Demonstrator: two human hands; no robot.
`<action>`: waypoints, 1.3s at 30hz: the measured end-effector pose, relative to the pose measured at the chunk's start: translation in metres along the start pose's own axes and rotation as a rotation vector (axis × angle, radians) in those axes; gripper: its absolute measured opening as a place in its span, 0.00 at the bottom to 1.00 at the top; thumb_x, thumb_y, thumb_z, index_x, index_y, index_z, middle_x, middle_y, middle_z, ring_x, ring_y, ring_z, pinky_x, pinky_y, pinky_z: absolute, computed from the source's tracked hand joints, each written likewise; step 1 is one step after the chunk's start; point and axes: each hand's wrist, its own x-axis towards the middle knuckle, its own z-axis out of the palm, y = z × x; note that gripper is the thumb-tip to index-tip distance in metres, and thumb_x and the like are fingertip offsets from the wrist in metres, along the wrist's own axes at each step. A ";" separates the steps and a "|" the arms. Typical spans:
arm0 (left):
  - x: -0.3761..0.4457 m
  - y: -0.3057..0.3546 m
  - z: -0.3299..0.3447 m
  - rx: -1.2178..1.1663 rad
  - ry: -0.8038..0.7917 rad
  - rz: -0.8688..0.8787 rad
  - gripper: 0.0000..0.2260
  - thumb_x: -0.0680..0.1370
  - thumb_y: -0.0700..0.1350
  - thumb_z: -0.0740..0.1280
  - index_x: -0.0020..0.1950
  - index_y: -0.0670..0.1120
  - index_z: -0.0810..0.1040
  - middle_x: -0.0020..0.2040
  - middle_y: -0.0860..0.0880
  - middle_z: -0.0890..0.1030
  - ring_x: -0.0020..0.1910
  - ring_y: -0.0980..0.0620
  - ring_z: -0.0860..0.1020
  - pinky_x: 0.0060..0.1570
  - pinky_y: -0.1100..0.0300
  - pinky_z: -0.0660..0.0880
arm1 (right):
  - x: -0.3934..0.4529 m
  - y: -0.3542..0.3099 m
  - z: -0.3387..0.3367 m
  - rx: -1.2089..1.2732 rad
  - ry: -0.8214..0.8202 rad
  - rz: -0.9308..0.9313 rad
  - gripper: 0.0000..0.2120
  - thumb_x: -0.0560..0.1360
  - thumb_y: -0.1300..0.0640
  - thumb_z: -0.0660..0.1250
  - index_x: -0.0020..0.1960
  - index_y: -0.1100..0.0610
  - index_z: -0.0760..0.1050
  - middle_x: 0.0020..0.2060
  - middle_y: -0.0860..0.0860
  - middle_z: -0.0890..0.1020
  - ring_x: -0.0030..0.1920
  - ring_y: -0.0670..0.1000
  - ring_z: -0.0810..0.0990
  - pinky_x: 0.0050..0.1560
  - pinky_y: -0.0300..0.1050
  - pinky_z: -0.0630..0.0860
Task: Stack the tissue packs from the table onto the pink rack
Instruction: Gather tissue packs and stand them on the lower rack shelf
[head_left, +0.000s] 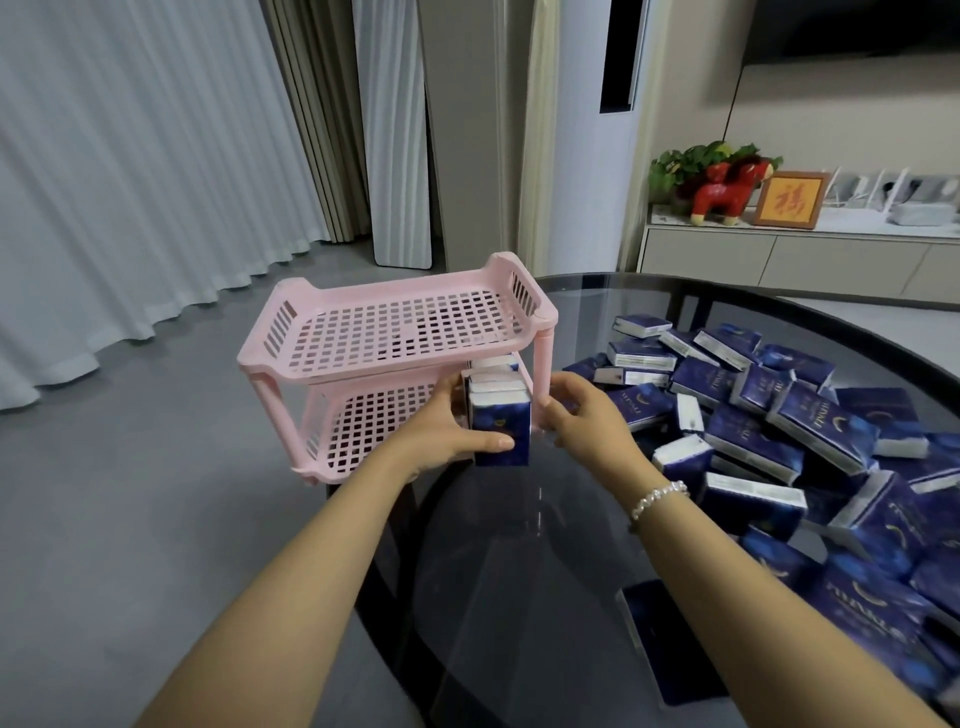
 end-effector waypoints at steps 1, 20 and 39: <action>0.004 0.000 0.000 -0.011 -0.011 0.000 0.45 0.64 0.41 0.79 0.74 0.51 0.56 0.65 0.53 0.72 0.62 0.54 0.73 0.53 0.62 0.76 | 0.003 0.001 0.001 -0.008 0.009 0.006 0.09 0.78 0.58 0.61 0.56 0.50 0.74 0.51 0.47 0.80 0.50 0.50 0.80 0.50 0.48 0.77; 0.019 -0.007 0.016 0.151 0.236 0.175 0.32 0.72 0.41 0.73 0.71 0.51 0.61 0.65 0.50 0.72 0.59 0.53 0.74 0.56 0.60 0.73 | 0.009 0.003 0.005 -0.028 0.001 -0.049 0.11 0.79 0.62 0.58 0.54 0.48 0.73 0.45 0.45 0.79 0.49 0.50 0.79 0.54 0.53 0.78; 0.013 -0.003 0.031 0.194 0.205 0.219 0.38 0.75 0.44 0.70 0.76 0.51 0.48 0.71 0.51 0.65 0.66 0.54 0.67 0.65 0.59 0.66 | 0.004 0.003 0.006 -0.028 -0.025 -0.082 0.11 0.79 0.59 0.59 0.62 0.55 0.69 0.50 0.45 0.75 0.50 0.45 0.75 0.51 0.42 0.76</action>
